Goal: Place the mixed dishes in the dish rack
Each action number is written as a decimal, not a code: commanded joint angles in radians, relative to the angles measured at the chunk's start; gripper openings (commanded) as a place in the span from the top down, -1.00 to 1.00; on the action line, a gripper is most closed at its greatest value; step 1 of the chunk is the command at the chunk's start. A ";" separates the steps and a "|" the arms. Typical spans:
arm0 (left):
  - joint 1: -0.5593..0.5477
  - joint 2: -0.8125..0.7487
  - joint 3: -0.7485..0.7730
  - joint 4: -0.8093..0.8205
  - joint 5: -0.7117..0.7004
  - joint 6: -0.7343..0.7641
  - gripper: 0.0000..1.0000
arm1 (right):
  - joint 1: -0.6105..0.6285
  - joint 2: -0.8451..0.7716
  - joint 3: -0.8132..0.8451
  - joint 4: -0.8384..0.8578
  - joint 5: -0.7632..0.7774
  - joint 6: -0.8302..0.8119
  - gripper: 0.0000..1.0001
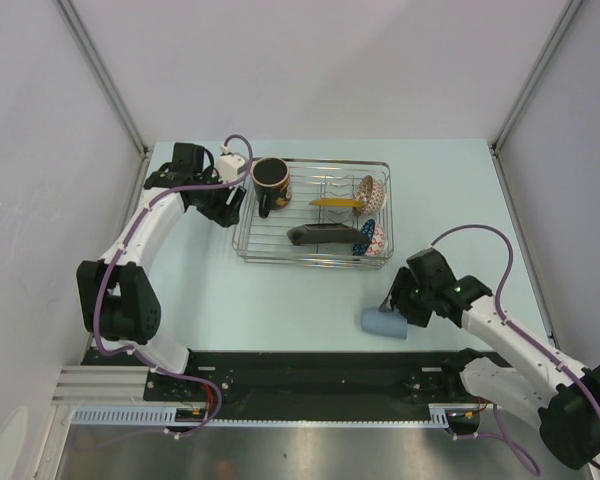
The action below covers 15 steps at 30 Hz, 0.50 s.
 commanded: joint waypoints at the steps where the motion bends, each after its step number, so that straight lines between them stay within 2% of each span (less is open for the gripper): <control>1: 0.005 -0.030 0.007 0.021 0.009 0.011 -0.43 | -0.035 0.013 -0.006 0.042 -0.098 -0.016 0.06; 10: 0.005 -0.043 0.016 0.017 -0.009 0.020 -0.43 | -0.092 0.030 -0.008 0.125 -0.168 -0.036 1.00; 15: 0.005 -0.026 0.083 -0.008 0.006 -0.007 -0.43 | -0.145 -0.013 0.011 0.218 -0.301 -0.091 1.00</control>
